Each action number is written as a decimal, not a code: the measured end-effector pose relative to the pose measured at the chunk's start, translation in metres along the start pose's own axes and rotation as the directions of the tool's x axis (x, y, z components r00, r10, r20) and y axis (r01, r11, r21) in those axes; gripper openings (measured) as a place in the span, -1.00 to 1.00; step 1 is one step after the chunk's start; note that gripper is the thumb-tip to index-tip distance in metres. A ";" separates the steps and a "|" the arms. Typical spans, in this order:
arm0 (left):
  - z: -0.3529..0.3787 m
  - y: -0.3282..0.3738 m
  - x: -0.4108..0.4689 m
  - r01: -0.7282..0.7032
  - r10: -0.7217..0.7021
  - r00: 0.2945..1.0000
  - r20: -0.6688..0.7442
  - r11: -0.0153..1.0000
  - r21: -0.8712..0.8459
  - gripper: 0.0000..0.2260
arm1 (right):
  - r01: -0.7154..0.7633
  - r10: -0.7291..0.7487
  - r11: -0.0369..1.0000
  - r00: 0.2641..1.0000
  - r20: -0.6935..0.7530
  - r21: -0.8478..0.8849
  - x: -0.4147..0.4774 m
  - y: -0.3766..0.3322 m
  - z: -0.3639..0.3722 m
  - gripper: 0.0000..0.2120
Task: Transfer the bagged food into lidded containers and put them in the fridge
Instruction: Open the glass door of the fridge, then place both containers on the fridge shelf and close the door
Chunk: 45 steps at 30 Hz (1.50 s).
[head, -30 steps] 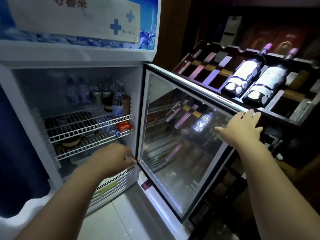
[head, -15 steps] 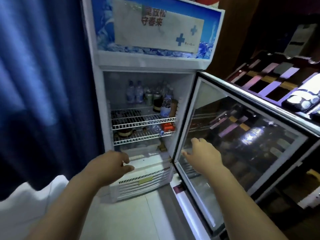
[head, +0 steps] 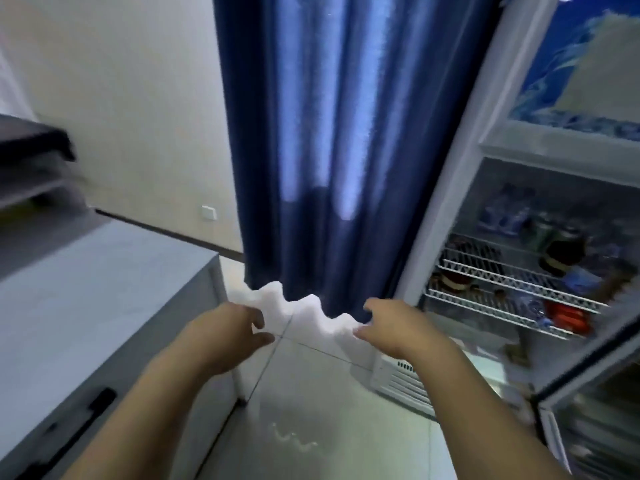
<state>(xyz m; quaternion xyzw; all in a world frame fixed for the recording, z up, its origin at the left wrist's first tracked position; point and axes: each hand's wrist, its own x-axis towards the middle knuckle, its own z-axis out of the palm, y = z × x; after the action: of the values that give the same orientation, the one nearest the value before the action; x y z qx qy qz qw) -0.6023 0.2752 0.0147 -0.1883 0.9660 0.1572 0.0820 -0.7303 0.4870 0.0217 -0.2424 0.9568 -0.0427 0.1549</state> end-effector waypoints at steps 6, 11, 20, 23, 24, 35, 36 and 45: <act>-0.008 -0.062 -0.068 0.305 -0.319 0.938 -0.132 0.945 -0.118 -0.67 | 0.346 -0.334 0.936 0.932 0.138 -0.068 0.023 -0.086 -0.002 -0.56; 0.003 -0.100 -0.152 0.525 -0.582 0.796 -0.166 0.801 -0.289 -0.75 | 0.614 -0.581 0.778 0.785 0.215 -0.134 0.016 -0.162 0.005 -0.50; 0.043 -0.143 -0.338 0.755 -0.887 0.442 -0.133 0.448 -0.478 -0.70 | 0.918 -0.829 0.353 0.396 0.396 -0.181 -0.080 -0.312 0.051 -0.46; 0.055 -0.156 -0.399 0.790 -0.934 0.334 -0.127 0.351 -0.503 -0.72 | 0.958 -0.862 0.236 0.284 0.421 -0.163 -0.131 -0.359 0.071 -0.45; 0.058 -0.161 -0.419 0.798 -0.945 0.298 -0.134 0.324 -0.508 -0.74 | 0.968 -0.872 0.196 0.244 0.425 -0.154 -0.149 -0.374 0.078 -0.45; 0.083 -0.253 -0.628 0.817 -0.993 0.010 -0.114 0.074 -0.572 -0.75 | 0.998 -0.918 -0.032 -0.008 0.397 -0.055 -0.331 -0.524 0.172 -0.49; 0.085 -0.260 -0.642 0.815 -0.994 -0.012 -0.109 0.054 -0.577 -0.76 | 0.998 -0.917 -0.044 -0.019 0.399 -0.053 -0.343 -0.535 0.180 -0.49; 0.104 -0.322 -0.712 0.795 -0.995 -0.093 -0.023 -0.061 -0.604 -0.76 | 0.999 -0.908 0.028 0.010 0.418 0.037 -0.407 -0.628 0.240 -0.47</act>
<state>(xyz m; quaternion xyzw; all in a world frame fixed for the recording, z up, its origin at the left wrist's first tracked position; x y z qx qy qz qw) 0.1853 0.2672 -0.0157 -0.8503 0.4750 0.1974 -0.1110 -0.0318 0.1272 0.0050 -0.8514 0.4817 0.0349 0.2045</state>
